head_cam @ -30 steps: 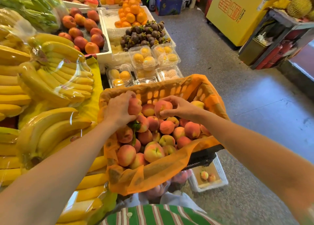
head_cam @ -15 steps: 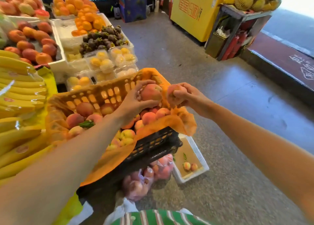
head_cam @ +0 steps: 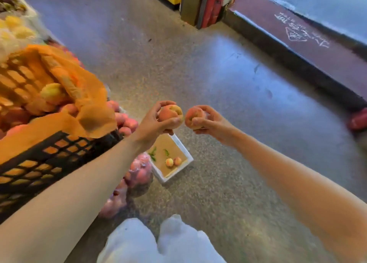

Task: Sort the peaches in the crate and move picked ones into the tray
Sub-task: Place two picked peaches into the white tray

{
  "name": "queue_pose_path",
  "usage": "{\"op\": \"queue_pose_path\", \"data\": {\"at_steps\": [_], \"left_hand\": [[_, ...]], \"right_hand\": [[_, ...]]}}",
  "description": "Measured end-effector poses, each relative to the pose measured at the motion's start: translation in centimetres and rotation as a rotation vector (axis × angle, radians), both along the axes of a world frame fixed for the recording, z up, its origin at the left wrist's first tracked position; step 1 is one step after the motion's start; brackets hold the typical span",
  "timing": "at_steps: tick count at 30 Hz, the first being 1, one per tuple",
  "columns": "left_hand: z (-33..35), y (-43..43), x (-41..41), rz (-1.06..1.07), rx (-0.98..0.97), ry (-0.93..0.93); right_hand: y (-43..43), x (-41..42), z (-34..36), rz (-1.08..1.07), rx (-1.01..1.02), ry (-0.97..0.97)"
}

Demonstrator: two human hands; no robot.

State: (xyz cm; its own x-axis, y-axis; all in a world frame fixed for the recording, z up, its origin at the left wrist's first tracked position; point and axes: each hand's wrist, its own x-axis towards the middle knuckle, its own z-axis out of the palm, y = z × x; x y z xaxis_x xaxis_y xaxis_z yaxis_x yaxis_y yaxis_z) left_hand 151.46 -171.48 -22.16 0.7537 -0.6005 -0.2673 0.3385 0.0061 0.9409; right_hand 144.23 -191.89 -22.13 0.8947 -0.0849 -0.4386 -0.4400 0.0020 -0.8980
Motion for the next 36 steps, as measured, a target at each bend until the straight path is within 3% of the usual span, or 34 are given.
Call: {"op": "queue_pose_path", "data": {"at_steps": [5, 9, 22, 27, 32, 36], "left_hand": [[-8.1, -2.9, -0.5, -0.067, 0.288, -0.026], [-16.4, -3.9, 0.9, -0.137, 0.515, -0.153], [-54.1, -7.4, 5.2, -0.265, 0.888, -0.32], [-67.9, -8.2, 7.9, -0.276, 1.012, -0.395], [-77.0, -9.2, 10.4, -0.324, 1.102, -0.432], [-80.4, -9.4, 11.0, -0.342, 1.146, -0.423]], "right_hand": [[-2.9, -1.5, -7.1, -0.07, -0.135, 0.103], [-4.3, -1.2, -15.2, -0.049, -0.257, 0.148], [-6.7, 3.1, -53.5, 0.016, -0.362, 0.277], [-7.6, 6.8, -67.3, 0.09, -0.508, 0.262], [-8.0, 10.4, -76.7, 0.193, -0.61, 0.248], [-7.7, 11.6, -81.0, 0.304, -0.671, 0.287]]}}
